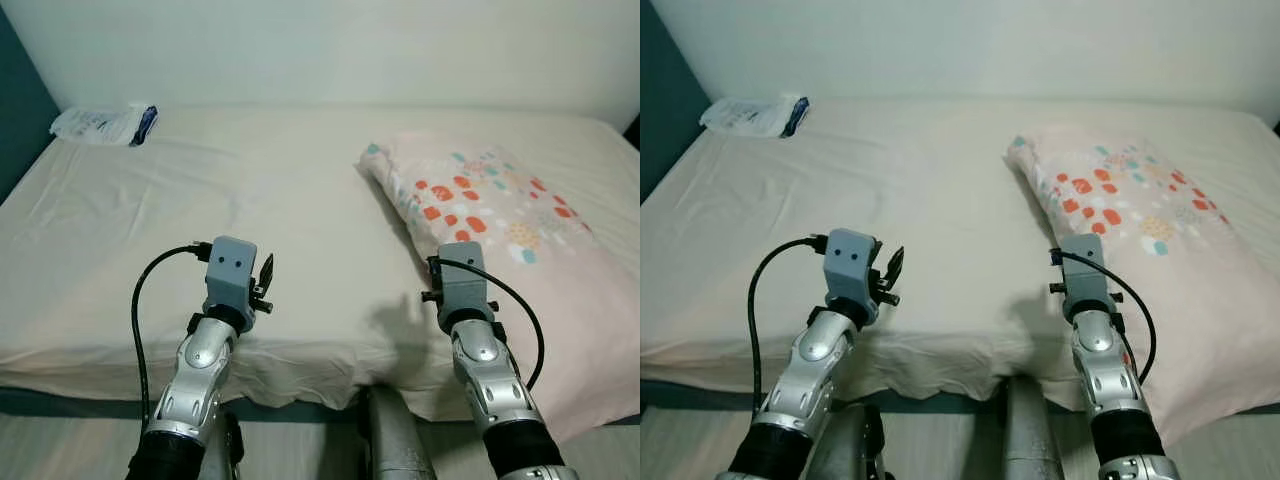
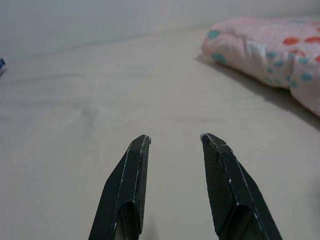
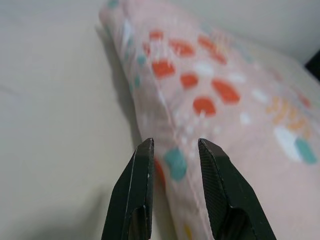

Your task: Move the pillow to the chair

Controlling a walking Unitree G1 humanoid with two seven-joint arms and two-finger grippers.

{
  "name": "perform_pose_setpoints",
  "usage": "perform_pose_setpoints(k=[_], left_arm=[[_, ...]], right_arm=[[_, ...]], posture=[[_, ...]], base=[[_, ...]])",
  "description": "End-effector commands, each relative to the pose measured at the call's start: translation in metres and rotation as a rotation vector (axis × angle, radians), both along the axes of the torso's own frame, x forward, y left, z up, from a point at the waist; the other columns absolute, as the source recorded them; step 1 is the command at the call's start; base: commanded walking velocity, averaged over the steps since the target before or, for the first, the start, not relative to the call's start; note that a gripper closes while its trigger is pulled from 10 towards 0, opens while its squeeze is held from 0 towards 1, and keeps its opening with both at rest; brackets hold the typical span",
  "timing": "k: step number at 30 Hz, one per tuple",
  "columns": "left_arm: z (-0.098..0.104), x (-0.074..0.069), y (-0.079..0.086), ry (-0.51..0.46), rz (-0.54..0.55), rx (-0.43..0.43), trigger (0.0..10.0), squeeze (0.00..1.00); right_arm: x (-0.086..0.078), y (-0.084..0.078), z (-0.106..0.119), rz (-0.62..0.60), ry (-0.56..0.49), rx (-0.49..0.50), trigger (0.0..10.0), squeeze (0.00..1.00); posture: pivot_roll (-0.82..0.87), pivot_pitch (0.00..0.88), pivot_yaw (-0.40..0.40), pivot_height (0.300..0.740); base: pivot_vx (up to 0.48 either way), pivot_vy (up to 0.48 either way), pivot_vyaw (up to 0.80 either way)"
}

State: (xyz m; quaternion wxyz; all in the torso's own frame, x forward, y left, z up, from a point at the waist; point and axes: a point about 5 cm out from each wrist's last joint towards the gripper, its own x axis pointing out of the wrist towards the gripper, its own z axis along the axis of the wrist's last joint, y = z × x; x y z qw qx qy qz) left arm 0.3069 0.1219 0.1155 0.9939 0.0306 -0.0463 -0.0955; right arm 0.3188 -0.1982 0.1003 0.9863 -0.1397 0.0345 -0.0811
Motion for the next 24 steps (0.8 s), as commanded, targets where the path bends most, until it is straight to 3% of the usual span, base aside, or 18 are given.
perform_pose_setpoints(k=[1,6,24], left_arm=[[-0.015,-0.006,0.001,0.032,0.005,0.022,10.0,0.00],[-0.022,-0.009,0.003,0.046,0.006,0.042,10.0,0.00],[-0.024,-0.002,0.001,0.040,0.005,0.038,10.0,0.00]], right_arm=[[-0.004,0.000,-0.013,-0.032,0.015,-0.014,10.0,0.00],[-0.004,-0.005,-0.020,-0.097,0.046,-0.029,10.0,0.00],[-0.006,-0.012,-0.037,-0.106,0.123,-0.014,10.0,0.00]], posture=[[-0.08,0.046,-0.022,0.596],[-0.09,0.028,-0.006,0.596],[-0.10,0.022,0.009,0.591]], base=[[0.000,0.000,0.00],[0.000,0.000,0.00],[0.000,0.000,0.00]])
